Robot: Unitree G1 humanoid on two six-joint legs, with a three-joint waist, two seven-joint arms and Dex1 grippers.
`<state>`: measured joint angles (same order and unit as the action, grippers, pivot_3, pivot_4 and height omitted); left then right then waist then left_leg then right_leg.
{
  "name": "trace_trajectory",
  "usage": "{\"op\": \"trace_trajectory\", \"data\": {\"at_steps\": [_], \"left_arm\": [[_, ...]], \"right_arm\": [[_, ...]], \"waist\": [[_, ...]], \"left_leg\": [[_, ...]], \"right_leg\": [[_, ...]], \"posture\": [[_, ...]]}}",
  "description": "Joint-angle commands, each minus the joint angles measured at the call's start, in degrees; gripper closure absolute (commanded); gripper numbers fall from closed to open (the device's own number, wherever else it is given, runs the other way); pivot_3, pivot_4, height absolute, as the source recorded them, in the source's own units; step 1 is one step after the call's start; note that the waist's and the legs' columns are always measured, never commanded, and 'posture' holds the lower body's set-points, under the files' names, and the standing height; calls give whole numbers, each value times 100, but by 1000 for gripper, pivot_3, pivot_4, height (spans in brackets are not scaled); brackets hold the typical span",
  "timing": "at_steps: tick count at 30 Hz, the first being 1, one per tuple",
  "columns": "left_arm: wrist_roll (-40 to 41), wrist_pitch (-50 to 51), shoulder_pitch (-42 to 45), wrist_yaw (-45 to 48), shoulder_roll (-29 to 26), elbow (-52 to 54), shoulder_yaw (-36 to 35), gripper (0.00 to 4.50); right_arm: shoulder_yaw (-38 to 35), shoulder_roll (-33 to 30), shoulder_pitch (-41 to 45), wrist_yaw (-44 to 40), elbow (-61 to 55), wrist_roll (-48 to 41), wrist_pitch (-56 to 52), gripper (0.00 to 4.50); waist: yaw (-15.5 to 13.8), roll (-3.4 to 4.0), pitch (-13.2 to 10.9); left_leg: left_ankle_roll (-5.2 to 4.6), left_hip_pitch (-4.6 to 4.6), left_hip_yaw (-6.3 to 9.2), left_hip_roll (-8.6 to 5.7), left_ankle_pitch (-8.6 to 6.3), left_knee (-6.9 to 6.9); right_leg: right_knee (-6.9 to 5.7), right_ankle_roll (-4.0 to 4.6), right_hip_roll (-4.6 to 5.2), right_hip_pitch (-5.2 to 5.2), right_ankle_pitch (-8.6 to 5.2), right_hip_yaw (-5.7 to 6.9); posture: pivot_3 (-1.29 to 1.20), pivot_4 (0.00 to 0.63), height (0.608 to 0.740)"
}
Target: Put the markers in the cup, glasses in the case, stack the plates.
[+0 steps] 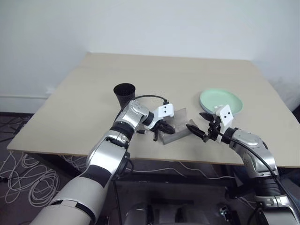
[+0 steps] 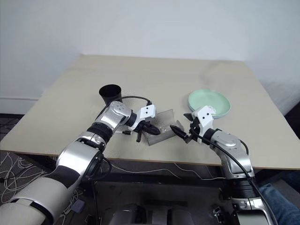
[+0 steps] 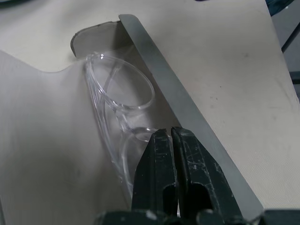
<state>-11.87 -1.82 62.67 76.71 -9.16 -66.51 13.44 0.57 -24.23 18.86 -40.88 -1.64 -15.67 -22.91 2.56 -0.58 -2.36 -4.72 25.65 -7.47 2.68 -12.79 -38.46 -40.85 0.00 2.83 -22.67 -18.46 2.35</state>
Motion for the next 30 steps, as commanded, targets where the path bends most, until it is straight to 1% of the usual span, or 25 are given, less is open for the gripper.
{"op": "trace_trajectory", "data": {"at_steps": [1,4,8,11,13,15,17,22,27,30], "left_arm": [[627,227,169,155,27,473,-447,4454],[1046,417,472,-111,-24,485,-887,4454],[1085,149,854,-806,-191,227,-1099,4454],[478,-396,997,-1688,-431,-104,-704,4454],[-236,-723,1025,-2529,-623,-363,-148,4454],[-690,-969,1004,-2957,-730,-558,241,4454],[-810,-1104,937,-2923,-730,-704,377,4454],[-971,-994,711,-2726,-622,-921,508,4454],[-224,-407,728,-1851,-303,-895,-193,4454],[13,-234,755,-1537,-214,-826,-413,4454]], "right_arm": [[-119,-29,155,29,-64,-44,153,0],[-91,-17,171,18,-16,-36,176,0],[-53,4,178,11,17,-29,196,0],[-36,13,187,6,11,-30,194,0],[-34,9,207,-2,7,-38,189,0],[-42,0,233,-17,-3,-53,180,0],[-53,-20,252,-42,-21,-69,173,0],[-77,-65,268,-78,-22,-68,179,0],[-88,-79,220,-68,-57,-61,183,0],[-90,-69,206,-46,-72,-59,181,0]], "waist": [[1,0,0],[3,0,0],[2,0,0],[2,0,0],[2,1,1],[1,0,0],[-17,0,0],[-83,0,0],[-126,0,0],[-120,0,0]], "left_leg": [[-4,0,1,0,-2,-5],[-9,0,7,1,-5,-16],[-11,-1,12,0,-7,-24],[-13,-2,12,-2,-8,-25],[-13,-3,12,-2,-8,-23],[-13,-3,12,-3,-8,-20],[-13,-1,11,-5,-8,-15],[-23,2,10,-13,-14,-14],[-24,5,11,-14,-15,-18],[-24,6,11,-13,-15,-22]], "right_leg": [[0,0,0,2,0,0],[0,-1,0,10,-1,2],[0,-2,0,17,-1,1],[-1,-2,0,18,-1,-1],[-2,-2,-1,18,-1,-1],[-3,-3,-1,16,-1,0],[-1,-3,-1,13,-1,1],[8,-13,6,15,-7,4],[8,-15,7,15,-8,8],[8,-15,7,16,-8,7]], "posture": [[0,0,734],[0,0,734],[0,0,734],[0,0,734],[0,0,734],[0,0,734],[0,0,734],[0,0,734],[0,0,734],[0,0,734]]}}
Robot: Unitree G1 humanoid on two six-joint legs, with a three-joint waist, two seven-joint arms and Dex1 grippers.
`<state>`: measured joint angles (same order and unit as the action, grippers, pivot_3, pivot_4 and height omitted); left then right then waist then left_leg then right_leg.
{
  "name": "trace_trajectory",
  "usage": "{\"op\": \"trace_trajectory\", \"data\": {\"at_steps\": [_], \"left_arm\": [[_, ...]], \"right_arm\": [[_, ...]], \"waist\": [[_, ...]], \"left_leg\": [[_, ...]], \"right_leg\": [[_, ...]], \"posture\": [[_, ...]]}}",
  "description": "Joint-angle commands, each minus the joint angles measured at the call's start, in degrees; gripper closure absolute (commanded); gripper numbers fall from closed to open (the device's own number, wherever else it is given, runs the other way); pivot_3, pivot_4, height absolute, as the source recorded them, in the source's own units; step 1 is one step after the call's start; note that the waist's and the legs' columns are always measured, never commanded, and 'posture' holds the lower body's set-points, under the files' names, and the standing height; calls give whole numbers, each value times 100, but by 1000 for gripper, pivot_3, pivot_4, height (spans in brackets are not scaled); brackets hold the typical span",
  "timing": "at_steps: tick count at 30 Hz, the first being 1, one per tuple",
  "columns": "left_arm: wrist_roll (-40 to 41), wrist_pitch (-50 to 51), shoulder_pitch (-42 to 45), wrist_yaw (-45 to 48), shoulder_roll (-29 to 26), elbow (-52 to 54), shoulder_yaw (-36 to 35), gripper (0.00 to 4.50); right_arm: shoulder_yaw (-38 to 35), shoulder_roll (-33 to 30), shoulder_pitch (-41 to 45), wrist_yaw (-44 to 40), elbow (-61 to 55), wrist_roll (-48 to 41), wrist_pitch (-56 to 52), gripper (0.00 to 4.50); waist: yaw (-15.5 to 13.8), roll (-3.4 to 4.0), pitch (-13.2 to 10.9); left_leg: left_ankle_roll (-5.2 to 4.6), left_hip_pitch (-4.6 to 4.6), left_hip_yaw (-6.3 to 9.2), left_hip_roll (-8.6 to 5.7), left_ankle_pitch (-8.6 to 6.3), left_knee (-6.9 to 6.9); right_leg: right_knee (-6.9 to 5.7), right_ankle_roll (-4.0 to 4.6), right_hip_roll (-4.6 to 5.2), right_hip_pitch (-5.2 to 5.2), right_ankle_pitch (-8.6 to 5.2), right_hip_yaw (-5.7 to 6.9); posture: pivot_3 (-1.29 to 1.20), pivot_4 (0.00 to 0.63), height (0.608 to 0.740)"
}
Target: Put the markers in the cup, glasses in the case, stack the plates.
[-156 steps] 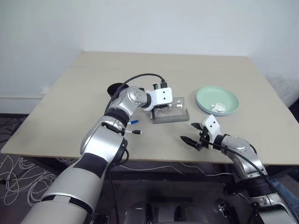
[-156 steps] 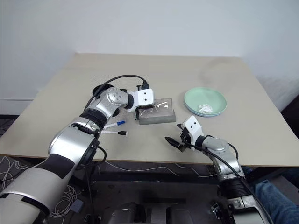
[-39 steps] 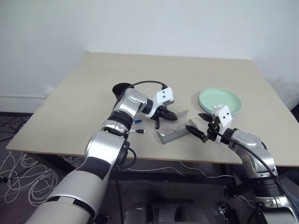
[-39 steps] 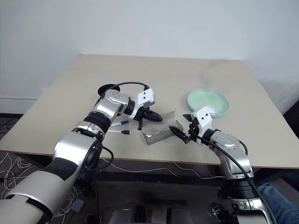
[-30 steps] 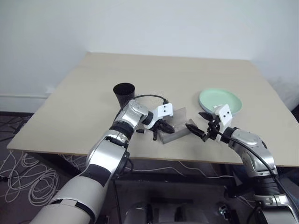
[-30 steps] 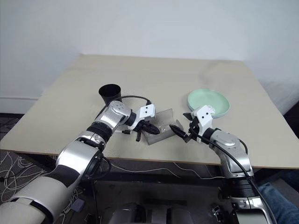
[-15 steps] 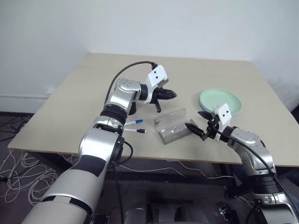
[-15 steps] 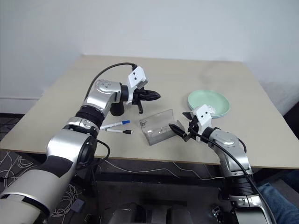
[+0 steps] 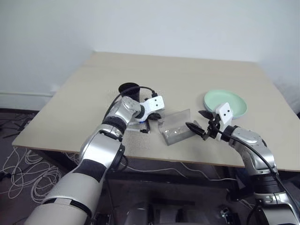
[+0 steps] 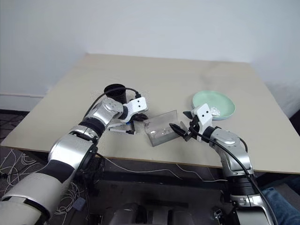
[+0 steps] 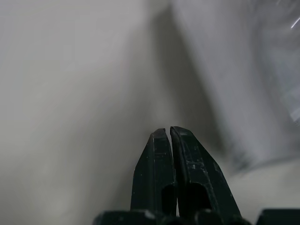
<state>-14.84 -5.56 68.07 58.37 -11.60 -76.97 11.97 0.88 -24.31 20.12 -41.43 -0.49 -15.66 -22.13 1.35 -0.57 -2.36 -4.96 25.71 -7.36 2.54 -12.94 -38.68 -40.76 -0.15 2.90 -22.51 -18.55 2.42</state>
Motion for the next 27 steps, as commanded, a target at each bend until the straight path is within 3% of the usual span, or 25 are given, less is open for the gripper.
{"op": "trace_trajectory", "data": {"at_steps": [1,11,22,27], "left_arm": [[397,172,223,415,61,255,-340,4454],[496,100,-89,1509,145,776,-243,4454],[385,243,-543,1584,132,1111,110,4454],[564,370,-462,1419,121,1204,-50,4454]], "right_arm": [[-121,-58,78,14,-188,-60,105,0],[-113,-12,150,30,-109,-56,143,0],[-91,28,235,31,-6,-37,188,0],[-81,29,243,27,20,-37,199,0]], "waist": [[3,0,0],[-1,0,0],[-5,1,1],[-5,1,1]], "left_leg": [[0,0,0,1,0,0],[0,-1,1,0,0,-3],[-2,-2,1,0,-1,-8],[-2,-2,2,1,-1,-11]], "right_leg": [[-1,0,0,0,0,0],[-3,0,-1,2,0,-1],[-4,0,-1,6,0,-6],[-5,0,-1,7,0,-6]], "posture": [[0,0,734],[0,0,734],[0,0,734],[0,0,734]]}}
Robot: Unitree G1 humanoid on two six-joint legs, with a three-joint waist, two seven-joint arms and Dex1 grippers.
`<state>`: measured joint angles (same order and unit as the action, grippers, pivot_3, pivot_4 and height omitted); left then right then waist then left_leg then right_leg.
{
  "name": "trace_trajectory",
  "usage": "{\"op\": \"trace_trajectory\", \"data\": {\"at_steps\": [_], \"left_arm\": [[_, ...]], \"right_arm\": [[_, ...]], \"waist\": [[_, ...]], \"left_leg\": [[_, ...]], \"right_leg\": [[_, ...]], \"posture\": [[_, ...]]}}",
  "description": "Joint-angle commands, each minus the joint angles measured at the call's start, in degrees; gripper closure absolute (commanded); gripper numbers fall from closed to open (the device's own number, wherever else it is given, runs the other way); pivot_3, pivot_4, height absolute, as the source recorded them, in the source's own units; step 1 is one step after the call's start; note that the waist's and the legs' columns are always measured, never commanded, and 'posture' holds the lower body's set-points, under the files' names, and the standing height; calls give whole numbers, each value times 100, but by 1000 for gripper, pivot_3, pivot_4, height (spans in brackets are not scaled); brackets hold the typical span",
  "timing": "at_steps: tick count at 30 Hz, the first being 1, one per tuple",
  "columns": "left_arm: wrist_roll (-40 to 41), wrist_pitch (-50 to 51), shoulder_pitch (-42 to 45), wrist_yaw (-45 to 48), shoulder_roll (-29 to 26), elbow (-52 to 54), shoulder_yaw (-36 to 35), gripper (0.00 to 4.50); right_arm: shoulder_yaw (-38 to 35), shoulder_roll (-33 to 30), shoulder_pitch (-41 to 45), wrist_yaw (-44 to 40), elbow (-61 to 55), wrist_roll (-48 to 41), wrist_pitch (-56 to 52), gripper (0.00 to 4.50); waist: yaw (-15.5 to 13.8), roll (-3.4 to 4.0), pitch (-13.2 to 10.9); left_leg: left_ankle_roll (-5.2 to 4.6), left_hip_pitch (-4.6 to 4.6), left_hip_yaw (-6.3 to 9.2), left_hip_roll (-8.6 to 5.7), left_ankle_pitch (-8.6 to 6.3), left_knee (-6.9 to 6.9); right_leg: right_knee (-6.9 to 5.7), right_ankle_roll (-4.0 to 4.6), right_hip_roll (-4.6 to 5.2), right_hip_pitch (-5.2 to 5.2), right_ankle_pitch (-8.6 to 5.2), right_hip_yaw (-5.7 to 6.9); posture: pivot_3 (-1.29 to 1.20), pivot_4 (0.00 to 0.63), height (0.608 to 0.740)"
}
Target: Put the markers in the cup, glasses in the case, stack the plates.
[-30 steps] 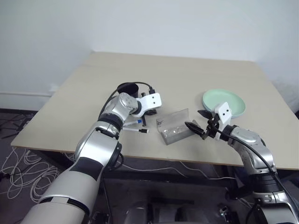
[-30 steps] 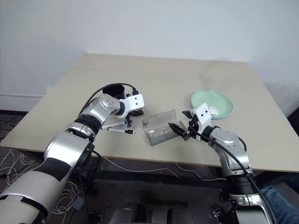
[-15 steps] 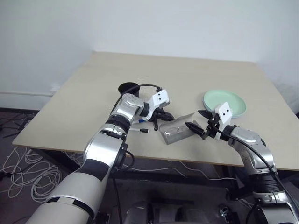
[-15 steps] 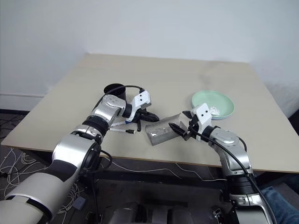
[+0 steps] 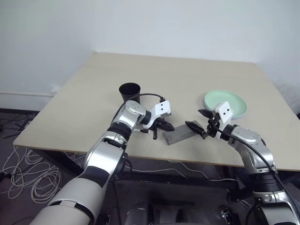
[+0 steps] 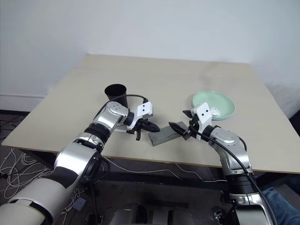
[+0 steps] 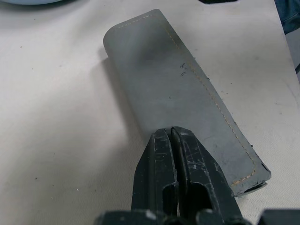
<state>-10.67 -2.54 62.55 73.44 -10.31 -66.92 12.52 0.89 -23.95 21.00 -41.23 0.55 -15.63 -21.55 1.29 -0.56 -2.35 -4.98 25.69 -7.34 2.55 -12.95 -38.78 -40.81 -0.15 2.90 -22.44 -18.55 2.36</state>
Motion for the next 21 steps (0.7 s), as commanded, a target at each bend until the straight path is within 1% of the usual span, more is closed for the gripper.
{"op": "trace_trajectory", "data": {"at_steps": [1,4,6,11,13,16,18,21], "left_arm": [[190,87,117,-123,-11,210,-144,4454],[411,349,275,-439,-107,390,-418,4454],[446,459,232,-377,-272,648,-439,4454],[351,347,-163,267,-980,1395,-169,4454],[262,251,-258,421,-1244,1536,-30,4454],[154,204,-277,923,-1749,1601,170,4454],[74,210,-213,1079,-1940,1524,295,4454],[89,368,-152,1378,-2059,1485,386,3920]], "right_arm": [[-79,-8,161,7,-78,-38,141,0],[-65,-13,183,0,-55,-26,144,0],[-57,-21,210,-14,-16,-16,152,0],[-31,-34,271,-63,102,-1,185,0],[-10,-29,294,-83,152,6,204,0],[29,-8,359,-109,276,21,254,0],[55,11,408,-124,369,31,297,0],[90,37,464,-142,468,37,348,0]], "waist": [[1,0,0],[2,0,0],[4,0,0],[11,4,2],[11,5,3],[14,5,2],[4,5,2],[-14,5,2]], "left_leg": [[0,0,0,0,0,0],[-1,0,0,1,0,-3],[-1,0,0,2,0,-6],[0,-4,-3,7,1,-10],[0,-10,-6,8,1,-11],[-3,-9,-8,9,2,-22],[-6,-8,-8,10,4,-31],[-17,-8,-7,8,10,-37]], "right_leg": [[0,0,0,0,0,0],[0,0,0,0,0,-3],[-2,0,0,-1,0,-5],[-11,0,-4,1,0,-5],[-11,0,-4,5,0,-5],[-17,1,-5,6,0,-5],[-23,1,-4,6,0,-2],[-28,-2,1,11,3,3]], "posture": [[0,0,734],[0,0,734],[0,0,734],[0,0,734],[0,0,734],[0,0,734],[0,0,734],[0,0,734]]}}
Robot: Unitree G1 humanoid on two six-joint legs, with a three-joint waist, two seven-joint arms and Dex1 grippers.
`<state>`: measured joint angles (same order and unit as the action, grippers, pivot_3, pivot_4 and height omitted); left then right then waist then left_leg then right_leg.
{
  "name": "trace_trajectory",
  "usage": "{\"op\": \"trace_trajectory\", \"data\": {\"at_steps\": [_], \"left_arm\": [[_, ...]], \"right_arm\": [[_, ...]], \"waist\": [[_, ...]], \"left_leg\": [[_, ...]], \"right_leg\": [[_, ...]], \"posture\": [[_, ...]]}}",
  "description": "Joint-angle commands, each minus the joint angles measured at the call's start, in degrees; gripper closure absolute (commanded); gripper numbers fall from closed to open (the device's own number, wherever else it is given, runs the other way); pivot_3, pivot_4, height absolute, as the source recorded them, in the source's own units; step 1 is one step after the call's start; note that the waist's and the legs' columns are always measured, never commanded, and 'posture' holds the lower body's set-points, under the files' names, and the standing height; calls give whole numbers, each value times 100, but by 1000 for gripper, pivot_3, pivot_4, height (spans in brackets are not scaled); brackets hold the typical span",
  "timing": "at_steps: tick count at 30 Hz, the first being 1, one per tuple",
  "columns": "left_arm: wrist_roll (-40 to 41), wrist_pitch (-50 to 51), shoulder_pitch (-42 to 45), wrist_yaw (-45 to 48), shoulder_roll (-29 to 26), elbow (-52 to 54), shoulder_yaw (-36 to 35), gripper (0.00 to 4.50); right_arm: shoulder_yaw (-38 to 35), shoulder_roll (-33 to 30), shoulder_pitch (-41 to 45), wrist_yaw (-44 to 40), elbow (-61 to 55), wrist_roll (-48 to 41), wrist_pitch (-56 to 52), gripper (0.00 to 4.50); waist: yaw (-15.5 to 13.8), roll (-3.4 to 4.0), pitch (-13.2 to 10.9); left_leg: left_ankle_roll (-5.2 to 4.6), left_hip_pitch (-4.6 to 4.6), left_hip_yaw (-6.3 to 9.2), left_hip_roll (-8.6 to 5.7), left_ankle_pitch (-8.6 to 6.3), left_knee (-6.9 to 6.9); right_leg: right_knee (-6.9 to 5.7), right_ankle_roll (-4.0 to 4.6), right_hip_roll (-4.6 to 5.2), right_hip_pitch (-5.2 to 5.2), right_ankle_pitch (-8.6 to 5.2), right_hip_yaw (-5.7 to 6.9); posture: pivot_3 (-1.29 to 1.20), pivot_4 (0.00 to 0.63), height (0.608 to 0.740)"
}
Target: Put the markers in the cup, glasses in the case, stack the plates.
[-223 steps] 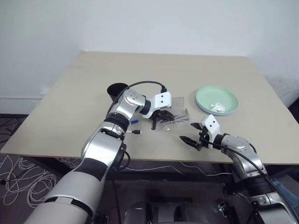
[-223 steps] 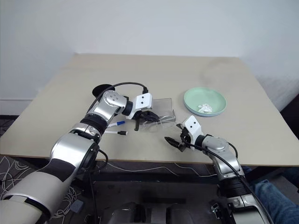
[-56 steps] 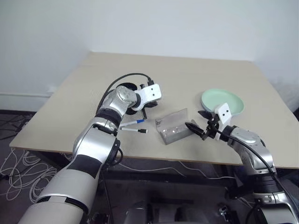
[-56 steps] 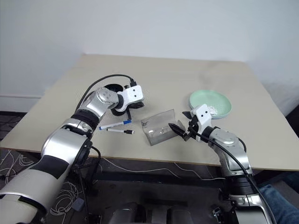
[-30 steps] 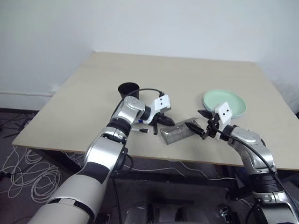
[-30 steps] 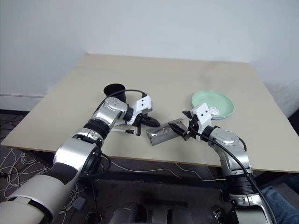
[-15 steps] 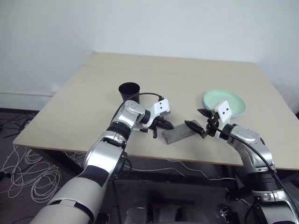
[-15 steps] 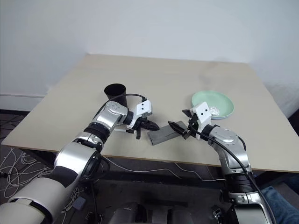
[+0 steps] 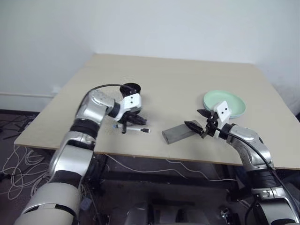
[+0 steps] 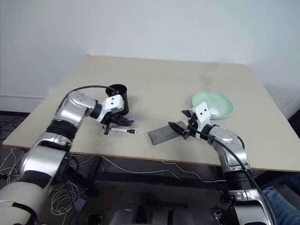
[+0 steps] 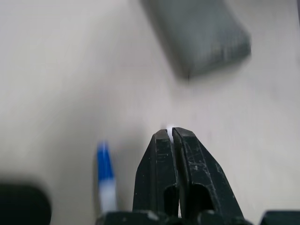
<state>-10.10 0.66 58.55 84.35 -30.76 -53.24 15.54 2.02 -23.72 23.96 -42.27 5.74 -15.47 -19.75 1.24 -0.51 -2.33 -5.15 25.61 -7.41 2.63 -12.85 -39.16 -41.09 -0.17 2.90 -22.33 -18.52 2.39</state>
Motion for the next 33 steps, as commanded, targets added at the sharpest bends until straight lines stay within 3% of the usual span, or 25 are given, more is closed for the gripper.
{"op": "trace_trajectory", "data": {"at_steps": [1,8,19,33], "left_arm": [[12,93,250,422,-53,124,127,3539],[-195,207,479,678,-104,-156,391,1212],[-842,-372,1189,-38,316,-1404,759,1212],[-1369,-522,1295,-618,720,-2060,934,1212]], "right_arm": [[-13,27,195,-40,-7,24,186,0],[27,72,280,-52,162,32,271,0],[76,102,319,-72,235,45,240,0],[94,51,195,-128,-1,7,14,0]], "waist": [[-14,0,0],[10,0,0],[10,0,-1],[9,0,-1]], "left_leg": [[-4,0,0,-1,2,-2],[-26,0,-4,0,16,-15],[-32,0,-11,0,20,-60],[-49,2,-16,1,10,-64]], "right_leg": [[0,-3,1,2,3,2],[-9,-15,5,1,24,-4],[-59,-21,22,-11,41,-9],[-58,-22,32,-21,49,-12]], "posture": [[0,0,734],[0,0,734],[0,0,734],[0,0,734]]}}
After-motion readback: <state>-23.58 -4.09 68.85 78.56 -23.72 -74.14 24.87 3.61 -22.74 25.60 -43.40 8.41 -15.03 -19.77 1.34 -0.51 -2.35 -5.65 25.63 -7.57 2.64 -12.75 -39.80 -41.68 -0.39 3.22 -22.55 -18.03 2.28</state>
